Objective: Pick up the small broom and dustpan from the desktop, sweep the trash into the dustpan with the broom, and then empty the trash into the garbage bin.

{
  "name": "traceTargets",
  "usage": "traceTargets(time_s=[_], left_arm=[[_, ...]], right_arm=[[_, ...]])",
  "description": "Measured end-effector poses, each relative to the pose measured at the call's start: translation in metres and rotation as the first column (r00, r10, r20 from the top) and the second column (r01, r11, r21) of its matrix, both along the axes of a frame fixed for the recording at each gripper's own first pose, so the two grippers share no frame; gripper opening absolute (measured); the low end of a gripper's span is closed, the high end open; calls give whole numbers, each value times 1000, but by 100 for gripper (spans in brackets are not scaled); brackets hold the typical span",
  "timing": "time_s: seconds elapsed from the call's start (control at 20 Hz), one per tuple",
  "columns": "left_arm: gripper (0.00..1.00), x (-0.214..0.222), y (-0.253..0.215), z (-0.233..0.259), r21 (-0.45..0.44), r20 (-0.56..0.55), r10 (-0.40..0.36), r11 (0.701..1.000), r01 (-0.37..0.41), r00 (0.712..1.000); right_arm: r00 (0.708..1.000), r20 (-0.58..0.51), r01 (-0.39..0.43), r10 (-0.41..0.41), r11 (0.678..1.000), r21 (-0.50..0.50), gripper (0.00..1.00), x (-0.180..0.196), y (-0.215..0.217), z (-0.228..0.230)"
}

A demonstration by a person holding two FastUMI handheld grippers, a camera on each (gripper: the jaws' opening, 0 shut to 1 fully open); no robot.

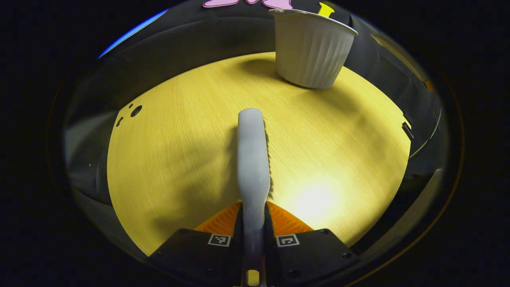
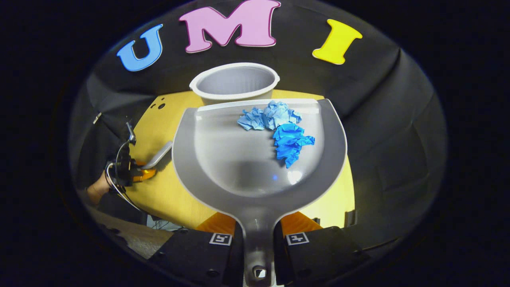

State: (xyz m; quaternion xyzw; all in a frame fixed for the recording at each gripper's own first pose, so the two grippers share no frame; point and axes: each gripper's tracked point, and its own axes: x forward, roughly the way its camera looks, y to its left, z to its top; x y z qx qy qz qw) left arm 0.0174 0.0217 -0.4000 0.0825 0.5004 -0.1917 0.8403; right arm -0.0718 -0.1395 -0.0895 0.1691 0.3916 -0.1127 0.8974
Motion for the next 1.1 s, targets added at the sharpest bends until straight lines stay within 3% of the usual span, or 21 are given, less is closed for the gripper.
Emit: traceTargets(time_s=[0.1,0.4,0.75,0.95,1.1], left_arm=[[30,-1,3,-1,-9,5,2,1000,-2,1000],[27,2,2,1,-22,23,-19,1000,20,1000],[27,3,0,3,-32,37,-6,999,7,999],[27,2,0,2,-39,46,10,999,-9,999],[27,1,1,2,-44,51,21,999,-19,998]], right_arm=[[1000,-11,0,-1,999,-48,34,3,-20,13],[998,-54,-46,36,977,-210,34,47,-83,52],[984,-133,-155,119,941,-302,34,104,-102,66],[963,-215,-240,164,885,-400,34,125,-113,73],[936,-293,-319,196,822,-471,34,133,-121,83]])
